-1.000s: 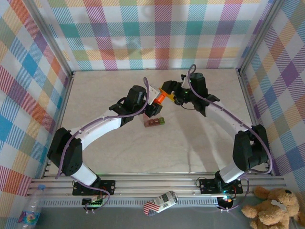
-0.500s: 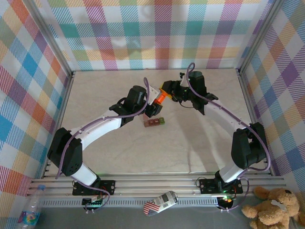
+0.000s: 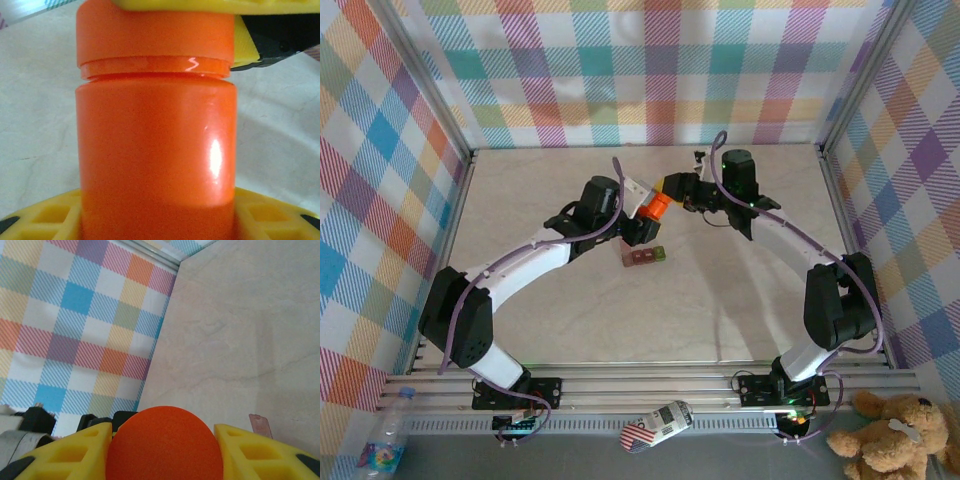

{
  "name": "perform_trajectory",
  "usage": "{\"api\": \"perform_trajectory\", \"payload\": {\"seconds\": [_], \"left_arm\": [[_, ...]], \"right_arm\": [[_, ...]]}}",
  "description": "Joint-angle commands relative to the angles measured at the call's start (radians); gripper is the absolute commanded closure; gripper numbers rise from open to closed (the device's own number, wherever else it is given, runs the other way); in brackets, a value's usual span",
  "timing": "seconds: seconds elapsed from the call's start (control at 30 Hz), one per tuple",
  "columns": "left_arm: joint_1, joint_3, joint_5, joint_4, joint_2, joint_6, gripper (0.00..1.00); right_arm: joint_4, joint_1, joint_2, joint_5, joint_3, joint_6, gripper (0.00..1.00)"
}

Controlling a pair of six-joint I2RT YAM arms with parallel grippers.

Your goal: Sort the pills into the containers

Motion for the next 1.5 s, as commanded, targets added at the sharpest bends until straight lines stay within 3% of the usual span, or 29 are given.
{"api": "perform_trajectory", "payload": {"seconds": [0.0, 0.07, 0.2, 0.3, 0.5, 1.13, 1.47], "left_arm": [[-0.004, 0.036, 0.127, 0.014, -0.048, -0.013, 1.0], [-0.004, 0.036, 0.093, 0.01, -0.043, -0.007, 1.0], [-0.013, 0.028, -0.045, 0.006, -0.031, 0.029, 1.0], [-0.033, 0.023, -0.18, 0.01, -0.017, 0.074, 1.0], [-0.06, 0.008, -0.296, 0.038, -0.005, 0.125, 1.0], [-0.08, 0.011, -0.286, 0.048, 0.011, 0.131, 1.0], [-0.084, 0.014, -0.286, 0.054, 0.008, 0.126, 1.0]], "right_arm": [[0.033, -0.024, 0.024, -0.009, -0.018, -0.098, 0.56], [0.032, -0.024, 0.018, -0.006, -0.015, -0.064, 0.51], [0.011, -0.024, -0.013, 0.04, -0.016, 0.046, 0.31], [-0.07, -0.024, -0.044, 0.103, -0.005, 0.122, 0.26], [-0.128, -0.018, -0.065, 0.144, 0.003, 0.233, 0.25], [-0.105, 0.048, -0.029, 0.159, 0.044, 0.239, 0.27], [-0.083, 0.061, 0.003, 0.136, 0.048, 0.263, 0.35]]}}
